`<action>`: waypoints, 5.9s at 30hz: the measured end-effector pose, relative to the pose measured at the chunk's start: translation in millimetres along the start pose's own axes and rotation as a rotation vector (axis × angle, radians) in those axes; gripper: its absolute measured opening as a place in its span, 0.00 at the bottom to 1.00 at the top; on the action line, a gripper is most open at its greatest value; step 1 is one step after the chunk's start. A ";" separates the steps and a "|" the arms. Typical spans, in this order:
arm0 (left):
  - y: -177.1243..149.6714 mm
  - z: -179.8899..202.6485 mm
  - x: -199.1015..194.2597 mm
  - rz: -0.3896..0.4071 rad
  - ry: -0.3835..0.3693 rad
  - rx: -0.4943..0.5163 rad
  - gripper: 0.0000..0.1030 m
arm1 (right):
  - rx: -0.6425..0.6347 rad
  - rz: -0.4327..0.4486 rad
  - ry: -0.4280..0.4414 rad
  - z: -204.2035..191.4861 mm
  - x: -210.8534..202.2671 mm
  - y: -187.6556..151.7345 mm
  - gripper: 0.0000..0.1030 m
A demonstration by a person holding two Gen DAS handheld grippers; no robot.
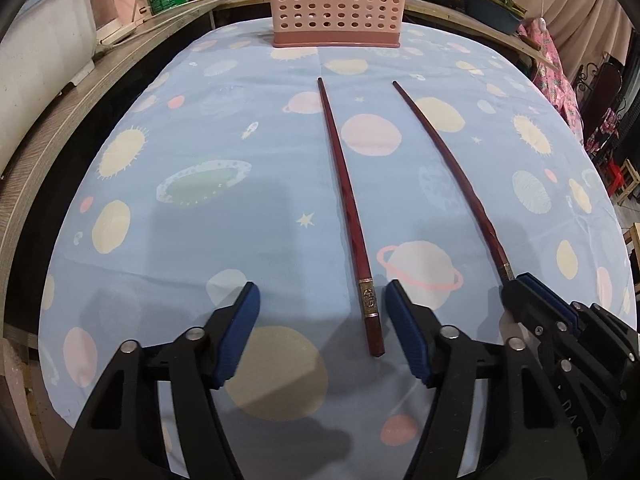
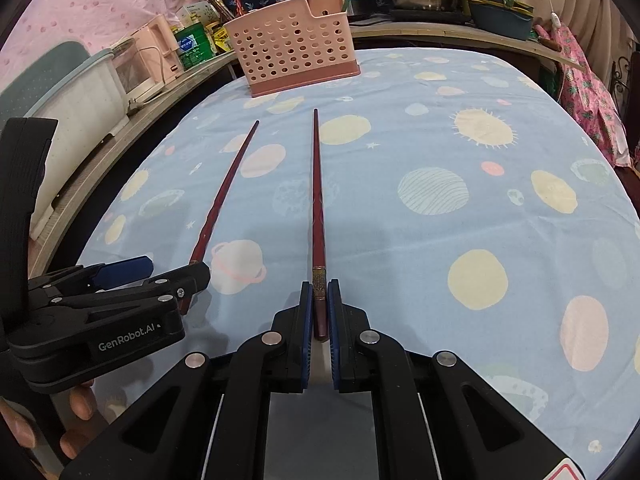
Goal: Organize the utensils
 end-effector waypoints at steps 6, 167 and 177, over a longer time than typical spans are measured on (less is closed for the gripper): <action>0.1 0.7 -3.2 0.001 -0.008 0.012 0.27 | 0.001 0.000 0.001 0.0 0.0 0.0 0.07; 198.1 -39.2 -120.3 0.365 0.180 -0.038 0.87 | -0.020 0.310 -0.116 -0.9 -63.0 221.5 0.81; 189.0 -40.9 -108.9 0.331 0.186 -0.045 0.91 | -0.014 0.266 -0.120 1.4 -51.0 209.7 0.88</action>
Point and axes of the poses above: each gripper's, at about its wrist camera, not at the fingertips, and x roughly the way its jaws point, z to its right, y to its top, the point moved 10 cm from there along x, roughly the way its jaws point, and after that the axes turned 9 degrees about -y, right-handed, at the moved point
